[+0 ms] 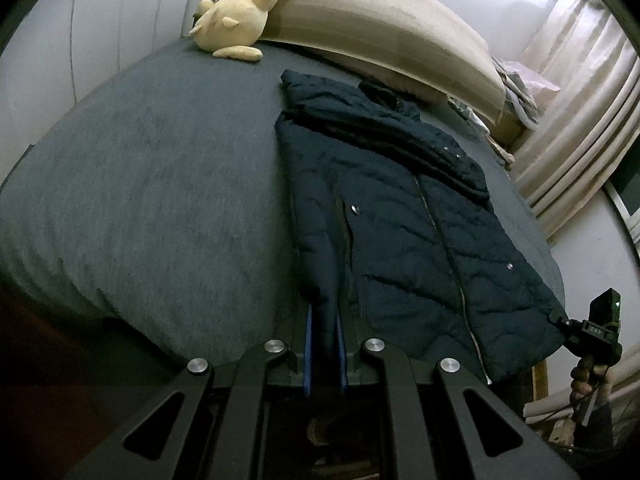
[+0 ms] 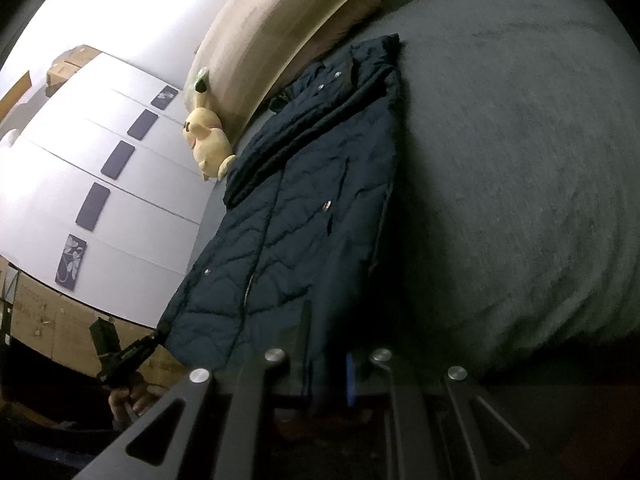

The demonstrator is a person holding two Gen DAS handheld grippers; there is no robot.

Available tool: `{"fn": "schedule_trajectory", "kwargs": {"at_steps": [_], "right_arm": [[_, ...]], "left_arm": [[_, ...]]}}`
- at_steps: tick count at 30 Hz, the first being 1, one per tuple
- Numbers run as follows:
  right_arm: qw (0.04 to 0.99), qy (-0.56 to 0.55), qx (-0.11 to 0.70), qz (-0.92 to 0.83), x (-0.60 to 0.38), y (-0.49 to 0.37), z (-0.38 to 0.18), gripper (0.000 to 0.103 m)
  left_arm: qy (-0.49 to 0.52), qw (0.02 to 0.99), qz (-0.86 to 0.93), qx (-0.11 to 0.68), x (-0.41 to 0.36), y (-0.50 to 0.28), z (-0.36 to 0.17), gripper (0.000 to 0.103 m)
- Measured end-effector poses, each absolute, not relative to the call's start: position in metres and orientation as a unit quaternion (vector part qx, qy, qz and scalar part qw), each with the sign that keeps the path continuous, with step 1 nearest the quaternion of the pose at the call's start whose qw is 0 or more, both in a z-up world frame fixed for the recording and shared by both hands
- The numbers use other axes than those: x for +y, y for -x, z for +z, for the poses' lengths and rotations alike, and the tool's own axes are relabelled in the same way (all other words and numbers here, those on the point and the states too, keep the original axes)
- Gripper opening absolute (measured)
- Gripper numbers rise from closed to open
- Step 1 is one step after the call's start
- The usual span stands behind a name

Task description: Fold large clothes

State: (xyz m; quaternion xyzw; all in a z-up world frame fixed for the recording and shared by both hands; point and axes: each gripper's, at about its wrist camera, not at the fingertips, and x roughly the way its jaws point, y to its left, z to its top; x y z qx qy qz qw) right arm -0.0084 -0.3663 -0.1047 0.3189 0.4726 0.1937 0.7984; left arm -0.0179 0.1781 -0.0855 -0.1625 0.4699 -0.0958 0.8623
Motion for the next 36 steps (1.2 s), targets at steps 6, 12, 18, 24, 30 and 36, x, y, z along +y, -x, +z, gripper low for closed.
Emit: {"fn": "schedule_trajectory", "kwargs": {"at_steps": [6, 12, 18, 24, 30, 36], "right_arm": [[0.799, -0.319, 0.472, 0.193, -0.369, 0.015, -0.105, 0.013], [0.798, -0.319, 0.475, 0.192, -0.373, 0.014, -0.107, 0.013], [0.793, -0.322, 0.48, 0.192, -0.376, 0.015, -0.11, 0.013], [0.797, -0.347, 0.449, 0.206, -0.385, 0.014, -0.097, 0.013], [0.808, -0.355, 0.412, 0.228, -0.391, 0.006, -0.069, 0.013], [0.814, -0.379, 0.37, 0.24, -0.391, -0.013, -0.054, 0.013]], "left_arm": [[0.165, 0.863, -0.095, 0.468, 0.18, 0.022, -0.086, 0.01], [0.168, 0.859, -0.092, 0.476, 0.182, 0.023, -0.094, 0.01], [0.168, 0.856, -0.094, 0.48, 0.187, 0.021, -0.095, 0.01], [0.167, 0.864, -0.094, 0.465, 0.187, 0.022, -0.08, 0.01], [0.18, 0.874, -0.095, 0.441, 0.193, 0.014, -0.06, 0.01], [0.188, 0.883, -0.089, 0.421, 0.191, -0.009, -0.046, 0.01]]}}
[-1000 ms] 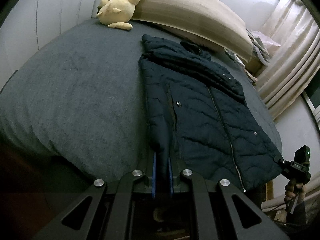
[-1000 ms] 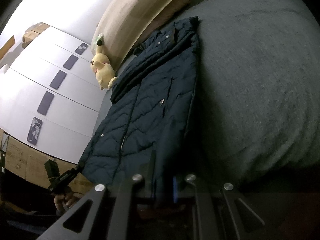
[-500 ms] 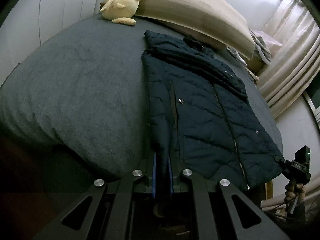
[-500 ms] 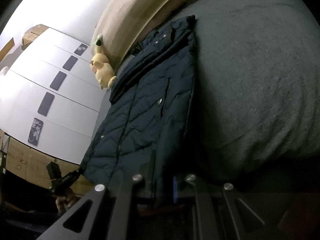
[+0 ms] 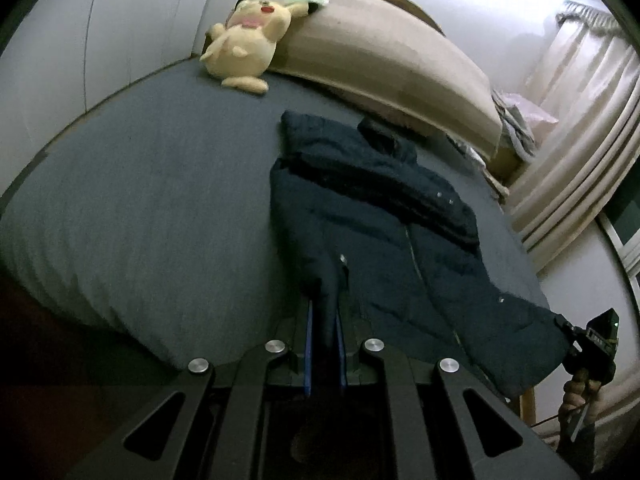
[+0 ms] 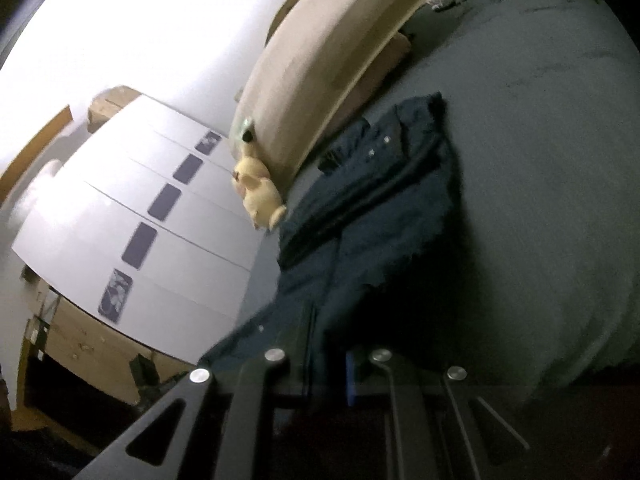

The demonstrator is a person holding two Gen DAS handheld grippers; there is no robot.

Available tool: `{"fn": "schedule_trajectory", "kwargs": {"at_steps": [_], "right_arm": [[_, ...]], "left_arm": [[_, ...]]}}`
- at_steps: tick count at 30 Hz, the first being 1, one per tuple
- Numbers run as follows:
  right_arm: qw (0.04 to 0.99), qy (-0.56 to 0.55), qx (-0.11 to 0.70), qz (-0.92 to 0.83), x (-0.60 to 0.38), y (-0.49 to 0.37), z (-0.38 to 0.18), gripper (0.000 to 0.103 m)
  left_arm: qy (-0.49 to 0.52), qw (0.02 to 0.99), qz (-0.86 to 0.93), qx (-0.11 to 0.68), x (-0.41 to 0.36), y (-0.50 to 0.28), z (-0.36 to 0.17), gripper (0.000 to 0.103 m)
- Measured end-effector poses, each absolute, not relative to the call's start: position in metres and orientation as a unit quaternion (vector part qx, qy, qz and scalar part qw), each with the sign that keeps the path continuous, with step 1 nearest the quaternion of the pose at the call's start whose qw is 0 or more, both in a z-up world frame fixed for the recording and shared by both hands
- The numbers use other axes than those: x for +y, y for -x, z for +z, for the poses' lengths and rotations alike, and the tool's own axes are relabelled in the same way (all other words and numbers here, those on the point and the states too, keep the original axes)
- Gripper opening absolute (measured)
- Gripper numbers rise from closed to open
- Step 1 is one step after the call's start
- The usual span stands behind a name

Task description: Fold large clothes

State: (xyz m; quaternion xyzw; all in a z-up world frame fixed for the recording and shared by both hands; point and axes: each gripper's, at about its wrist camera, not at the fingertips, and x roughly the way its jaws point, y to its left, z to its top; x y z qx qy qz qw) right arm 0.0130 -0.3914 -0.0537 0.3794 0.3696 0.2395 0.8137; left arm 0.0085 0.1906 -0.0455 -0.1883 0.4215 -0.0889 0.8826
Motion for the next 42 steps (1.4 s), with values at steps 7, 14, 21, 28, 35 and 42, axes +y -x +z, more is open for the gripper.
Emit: {"fn": "schedule_trajectory", "kwargs": {"at_steps": [7, 14, 21, 28, 35, 42], "right_arm": [[0.823, -0.386, 0.339, 0.241, -0.394, -0.03, -0.035, 0.013], [0.826, -0.383, 0.34, 0.237, -0.396, -0.022, -0.034, 0.013], [0.831, -0.374, 0.336, 0.237, -0.395, -0.011, -0.028, 0.013], [0.831, -0.372, 0.341, 0.233, -0.398, 0.004, -0.031, 0.013], [0.83, -0.371, 0.346, 0.233, -0.403, 0.01, -0.029, 0.013], [0.829, -0.37, 0.348, 0.235, -0.408, 0.006, -0.024, 0.013]], "left_arm": [[0.192, 0.893, -0.086, 0.399, 0.191, -0.02, -0.029, 0.01], [0.186, 0.895, -0.086, 0.396, 0.191, -0.011, -0.027, 0.01], [0.185, 0.897, -0.083, 0.392, 0.191, 0.001, -0.025, 0.01], [0.185, 0.897, -0.084, 0.394, 0.192, 0.009, -0.024, 0.01], [0.186, 0.895, -0.085, 0.395, 0.198, 0.014, -0.021, 0.01], [0.183, 0.897, -0.089, 0.392, 0.2, 0.008, -0.014, 0.01]]}}
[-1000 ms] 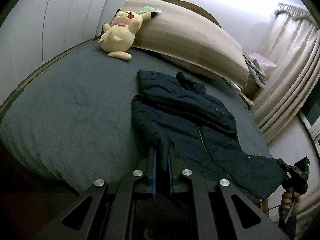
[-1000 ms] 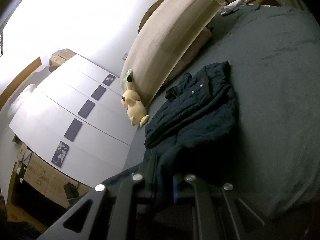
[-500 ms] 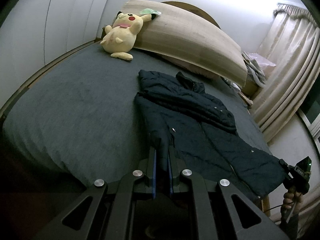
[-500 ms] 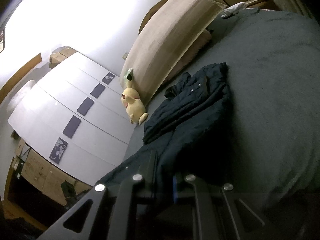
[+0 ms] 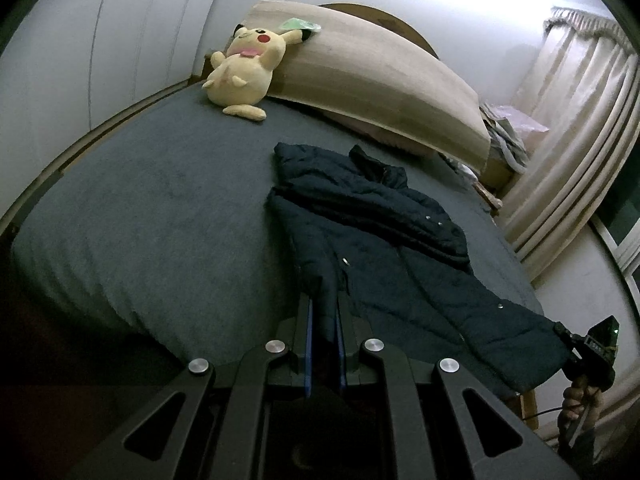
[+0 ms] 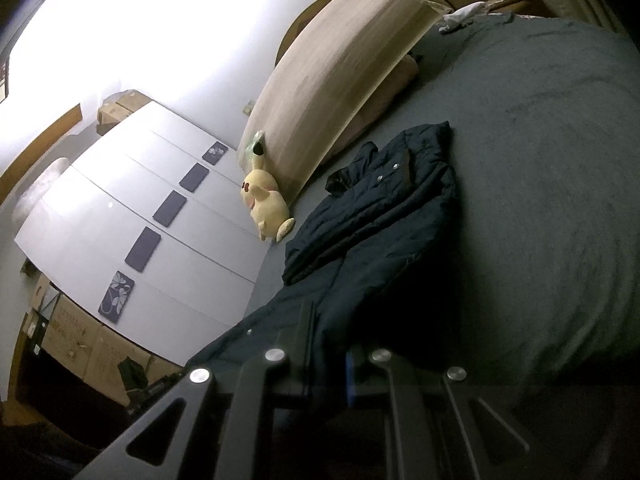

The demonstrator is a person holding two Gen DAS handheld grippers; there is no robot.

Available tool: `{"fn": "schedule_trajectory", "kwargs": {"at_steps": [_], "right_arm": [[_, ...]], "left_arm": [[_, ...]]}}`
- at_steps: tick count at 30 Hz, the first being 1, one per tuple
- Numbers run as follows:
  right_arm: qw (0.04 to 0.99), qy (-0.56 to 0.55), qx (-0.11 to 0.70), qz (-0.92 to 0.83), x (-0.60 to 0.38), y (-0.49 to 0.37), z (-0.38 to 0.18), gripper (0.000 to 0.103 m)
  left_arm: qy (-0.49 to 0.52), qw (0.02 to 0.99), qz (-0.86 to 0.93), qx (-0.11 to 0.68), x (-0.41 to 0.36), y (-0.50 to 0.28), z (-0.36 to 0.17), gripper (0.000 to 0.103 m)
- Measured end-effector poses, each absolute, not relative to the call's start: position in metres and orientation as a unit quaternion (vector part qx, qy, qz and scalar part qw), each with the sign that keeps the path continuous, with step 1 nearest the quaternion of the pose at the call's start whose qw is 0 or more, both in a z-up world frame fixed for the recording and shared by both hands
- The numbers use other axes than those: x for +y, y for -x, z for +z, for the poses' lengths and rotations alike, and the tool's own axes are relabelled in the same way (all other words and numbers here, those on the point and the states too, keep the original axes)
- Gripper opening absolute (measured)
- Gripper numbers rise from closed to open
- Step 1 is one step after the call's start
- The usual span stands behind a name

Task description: Fold large clothes

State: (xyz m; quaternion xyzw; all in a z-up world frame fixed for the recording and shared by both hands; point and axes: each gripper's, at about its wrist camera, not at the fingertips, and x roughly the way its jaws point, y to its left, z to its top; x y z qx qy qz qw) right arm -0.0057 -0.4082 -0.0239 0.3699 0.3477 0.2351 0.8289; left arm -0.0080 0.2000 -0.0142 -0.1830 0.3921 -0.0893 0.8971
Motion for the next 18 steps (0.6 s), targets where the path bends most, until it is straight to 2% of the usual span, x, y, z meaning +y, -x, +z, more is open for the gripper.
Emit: {"fn": "schedule_trajectory", "kwargs": {"at_steps": [9, 18], "right_arm": [[0.823, -0.381, 0.349, 0.238, -0.412, -0.012, -0.035, 0.013], [0.83, -0.384, 0.326, 0.241, -0.411, -0.041, -0.027, 0.012]], "left_arm": [[0.194, 0.894, -0.087, 0.395, 0.2, -0.009, -0.022, 0.01], [0.202, 0.904, -0.094, 0.365, 0.198, -0.045, -0.006, 0.01]]}}
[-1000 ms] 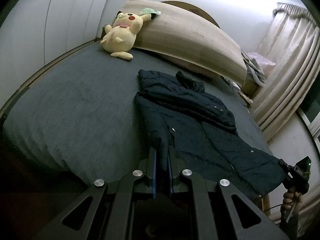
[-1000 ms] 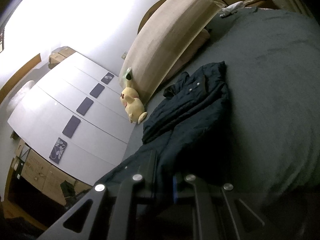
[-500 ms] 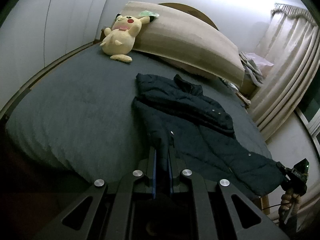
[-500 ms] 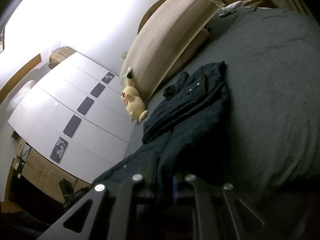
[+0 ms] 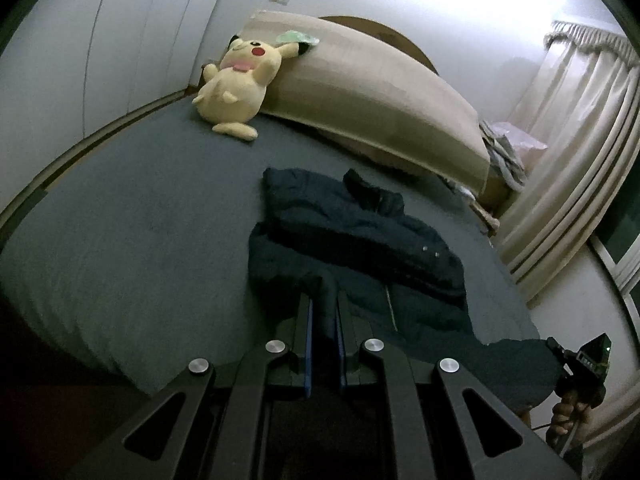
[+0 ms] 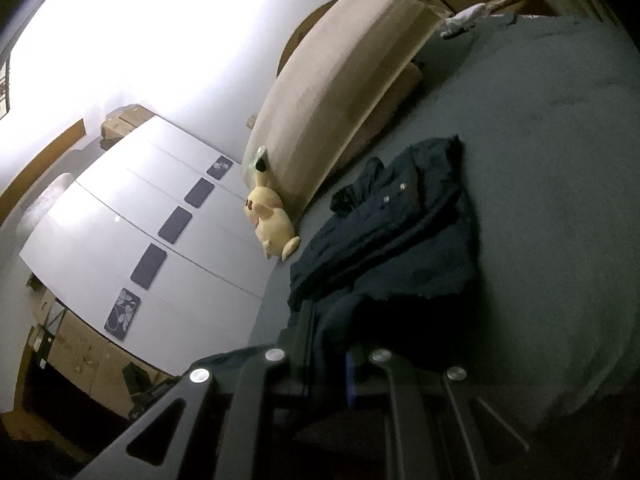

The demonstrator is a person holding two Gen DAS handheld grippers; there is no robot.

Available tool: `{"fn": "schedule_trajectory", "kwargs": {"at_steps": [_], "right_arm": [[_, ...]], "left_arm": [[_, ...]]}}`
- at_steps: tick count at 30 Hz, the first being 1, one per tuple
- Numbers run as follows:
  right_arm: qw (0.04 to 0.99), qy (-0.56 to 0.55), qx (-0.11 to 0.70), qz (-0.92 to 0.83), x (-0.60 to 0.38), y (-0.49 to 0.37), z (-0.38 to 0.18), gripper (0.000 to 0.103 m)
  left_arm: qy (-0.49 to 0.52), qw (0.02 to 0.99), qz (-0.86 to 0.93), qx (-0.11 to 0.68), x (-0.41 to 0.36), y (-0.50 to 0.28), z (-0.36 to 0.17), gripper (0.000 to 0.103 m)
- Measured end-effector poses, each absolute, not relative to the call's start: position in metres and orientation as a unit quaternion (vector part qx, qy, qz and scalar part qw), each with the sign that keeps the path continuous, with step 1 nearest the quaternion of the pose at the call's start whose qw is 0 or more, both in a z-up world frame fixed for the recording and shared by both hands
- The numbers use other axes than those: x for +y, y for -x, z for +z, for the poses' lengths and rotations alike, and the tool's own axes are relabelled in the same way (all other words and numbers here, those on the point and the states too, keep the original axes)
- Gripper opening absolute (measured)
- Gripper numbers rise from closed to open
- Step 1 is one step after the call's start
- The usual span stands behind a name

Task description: Fold large clothes

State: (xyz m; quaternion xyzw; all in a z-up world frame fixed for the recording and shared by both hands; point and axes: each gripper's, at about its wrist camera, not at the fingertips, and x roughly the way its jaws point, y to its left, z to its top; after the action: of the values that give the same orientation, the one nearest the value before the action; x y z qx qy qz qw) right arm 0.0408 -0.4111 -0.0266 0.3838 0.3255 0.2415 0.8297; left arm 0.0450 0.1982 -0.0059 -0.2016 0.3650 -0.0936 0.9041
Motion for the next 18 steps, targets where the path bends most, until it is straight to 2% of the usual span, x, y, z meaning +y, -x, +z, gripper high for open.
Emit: {"fn": "schedule_trajectory", "kwargs": {"at_steps": [18], "right_arm": [[0.862, -0.355, 0.311, 0.188, -0.393, -0.12, -0.008, 0.012]], "left_arm": [[0.181, 0.919, -0.084, 0.341, 0.18, -0.134, 0.007, 0.01]]}}
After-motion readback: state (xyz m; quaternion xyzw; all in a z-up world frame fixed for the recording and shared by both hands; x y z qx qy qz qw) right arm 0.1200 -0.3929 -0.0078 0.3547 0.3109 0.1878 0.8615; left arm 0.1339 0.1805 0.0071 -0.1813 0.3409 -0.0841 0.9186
